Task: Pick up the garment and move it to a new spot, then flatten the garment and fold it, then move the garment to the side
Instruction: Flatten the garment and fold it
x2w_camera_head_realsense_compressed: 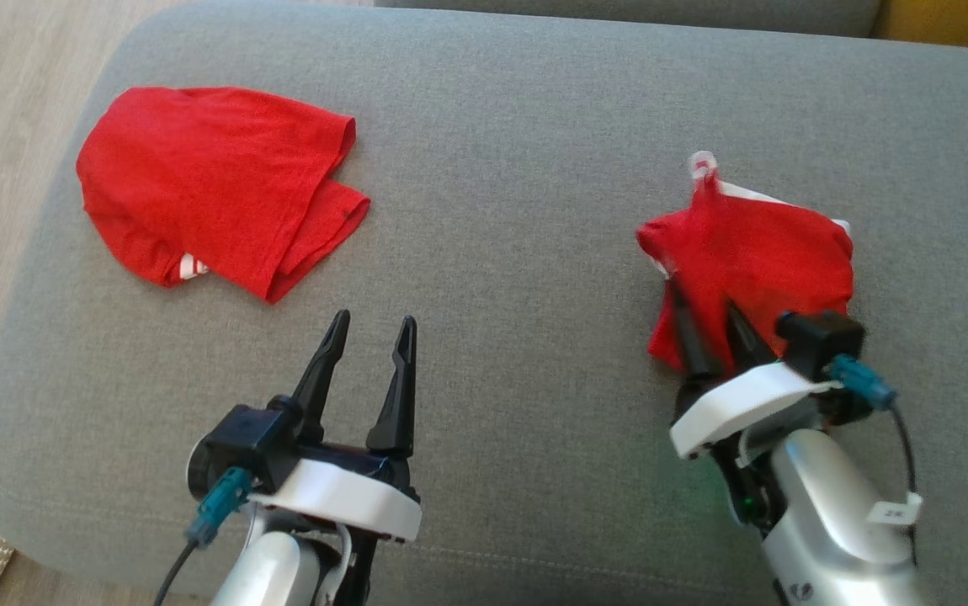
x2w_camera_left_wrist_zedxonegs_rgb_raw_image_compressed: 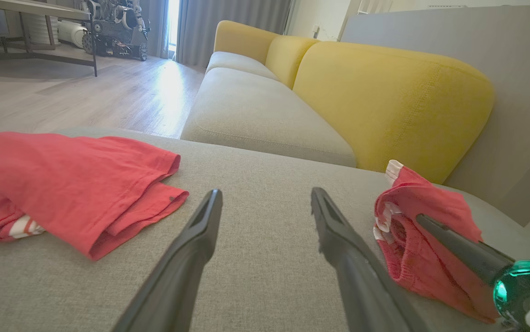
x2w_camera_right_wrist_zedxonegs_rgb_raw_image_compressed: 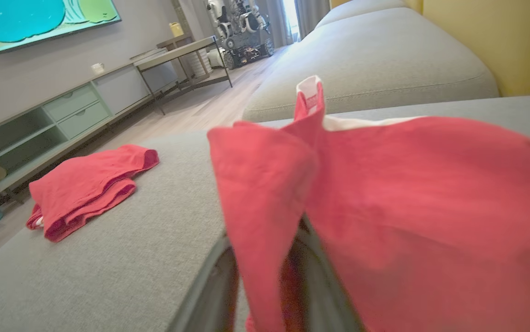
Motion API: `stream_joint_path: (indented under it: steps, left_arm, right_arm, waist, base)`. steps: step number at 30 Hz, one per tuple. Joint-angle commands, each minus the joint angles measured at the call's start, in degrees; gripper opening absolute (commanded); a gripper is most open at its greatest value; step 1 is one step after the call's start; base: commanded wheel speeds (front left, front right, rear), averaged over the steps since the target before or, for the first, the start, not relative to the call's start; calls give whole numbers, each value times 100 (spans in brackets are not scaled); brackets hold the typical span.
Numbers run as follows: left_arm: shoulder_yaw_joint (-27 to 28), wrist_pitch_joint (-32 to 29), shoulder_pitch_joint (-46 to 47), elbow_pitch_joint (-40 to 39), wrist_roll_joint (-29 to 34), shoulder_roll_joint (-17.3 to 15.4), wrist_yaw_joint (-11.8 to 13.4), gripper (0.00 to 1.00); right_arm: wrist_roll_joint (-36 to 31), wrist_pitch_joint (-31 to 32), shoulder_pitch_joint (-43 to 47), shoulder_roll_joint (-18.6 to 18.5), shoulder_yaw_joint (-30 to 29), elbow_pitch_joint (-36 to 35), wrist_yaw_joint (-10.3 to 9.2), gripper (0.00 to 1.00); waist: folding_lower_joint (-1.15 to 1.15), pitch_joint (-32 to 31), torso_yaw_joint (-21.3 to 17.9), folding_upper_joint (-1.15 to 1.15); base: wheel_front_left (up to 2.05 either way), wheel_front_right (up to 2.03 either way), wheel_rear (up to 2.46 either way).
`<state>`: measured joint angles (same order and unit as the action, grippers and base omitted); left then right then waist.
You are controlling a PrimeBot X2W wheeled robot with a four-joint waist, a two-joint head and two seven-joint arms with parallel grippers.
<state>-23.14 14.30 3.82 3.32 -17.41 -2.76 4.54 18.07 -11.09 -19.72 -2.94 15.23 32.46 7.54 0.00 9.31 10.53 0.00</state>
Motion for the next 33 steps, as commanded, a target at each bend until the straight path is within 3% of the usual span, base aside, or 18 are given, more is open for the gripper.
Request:
stream_joint_path:
  steps: [1, 6, 13, 24, 29, 33]
  left_arm:
    - [187, 70, 184, -210, -60, -11, 37, 100]
    - [184, 70, 179, -217, -76, -11, 53, 100]
    - [187, 70, 200, -224, -91, -11, 63, 100]
    - [228, 70, 203, -204, -92, -11, 65, 100]
    - [283, 70, 173, -207, -65, -11, 61, 100]
    - [338, 70, 156, -224, -32, -11, 52, 100]
  right_arm:
    - [-65, -19, -157, 6, 222, -185, -5, 100]
    - [-143, 55, -73, 6, 521, -245, -5, 100]
    - [46, 751, 29, 6, 832, 35, -5, 100]
    - [907, 1516, 187, -35, 1296, -121, -5, 100]
    - [1508, 1776, 265, -84, 1558, -676, -5, 100]
    - [2002, 1813, 310, -390, 1699, -1475, -5, 100]
  waist:
    - [0, -2, 1, 0]
    - [0, 3, -2, 0]
    - [0, 40, -35, 0]
    - [0, 12, -159, 0]
    - [0, -88, -318, 0]
    - [0, -179, -504, 0]
  base:
    - [0, 0, 0]
    - [0, 0, 0]
    - [0, 0, 0]
    - [0, 0, 0]
    - [0, 0, 0]
    - [0, 0, 0]
